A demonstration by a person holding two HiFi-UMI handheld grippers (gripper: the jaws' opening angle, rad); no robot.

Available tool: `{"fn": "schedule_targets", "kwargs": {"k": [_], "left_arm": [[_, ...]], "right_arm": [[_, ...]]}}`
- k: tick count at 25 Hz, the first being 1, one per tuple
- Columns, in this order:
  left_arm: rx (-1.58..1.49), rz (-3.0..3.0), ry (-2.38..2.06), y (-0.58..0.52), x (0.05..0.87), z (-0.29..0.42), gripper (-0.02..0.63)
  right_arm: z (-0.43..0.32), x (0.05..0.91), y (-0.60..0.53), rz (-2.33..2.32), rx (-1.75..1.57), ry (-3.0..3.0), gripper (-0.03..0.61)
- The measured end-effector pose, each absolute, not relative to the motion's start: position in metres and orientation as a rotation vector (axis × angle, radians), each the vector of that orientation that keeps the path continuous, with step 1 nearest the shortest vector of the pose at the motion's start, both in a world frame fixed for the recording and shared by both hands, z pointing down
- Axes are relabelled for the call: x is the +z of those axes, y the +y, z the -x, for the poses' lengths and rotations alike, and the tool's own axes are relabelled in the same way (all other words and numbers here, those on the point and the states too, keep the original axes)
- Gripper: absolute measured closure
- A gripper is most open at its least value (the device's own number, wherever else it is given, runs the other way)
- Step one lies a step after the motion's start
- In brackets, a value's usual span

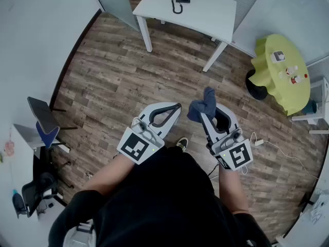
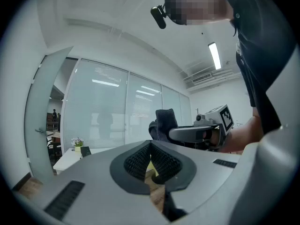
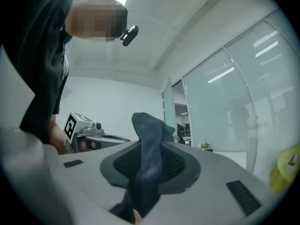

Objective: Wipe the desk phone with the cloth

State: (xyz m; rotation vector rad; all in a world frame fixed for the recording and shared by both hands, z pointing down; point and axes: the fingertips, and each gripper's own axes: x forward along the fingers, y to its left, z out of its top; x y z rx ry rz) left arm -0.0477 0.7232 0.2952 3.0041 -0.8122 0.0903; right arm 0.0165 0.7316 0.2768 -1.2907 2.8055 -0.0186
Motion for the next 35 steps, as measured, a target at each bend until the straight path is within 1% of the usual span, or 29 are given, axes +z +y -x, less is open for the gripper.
{"fn": "schedule_targets", "kwargs": {"k": [6,12,25,29,35], "left_arm": [[0.075,-3.015,-0.803,0.727,0.291,0.047,0.603],[0.074,-3.014,-0.785,0.731,0.287,0.031,0.603],[0.101,-3.009,-0.904,0.72,0.281,-0.003,0.603],[0.108,-2.994,-0.929,0.705,0.283,-0.001,0.603],[0.085,-2.987,-0.945,0.654,0.292,0.016,0.603]], "right_arm": [[-0.013,0.273,0.737,1.282,-0.007,2.797,0.463],[-0.031,0.273,0.74,1.285,-0.04,2.785,0.463],[-0.075,0.274,0.727,1.205,-0.007,2.819,0.462],[-0.077,0.273,0.711,1.193,-0.016,2.815,0.462],[-0.06,0.282,0.664,1.188,0.012,2.857,0.462]]}}
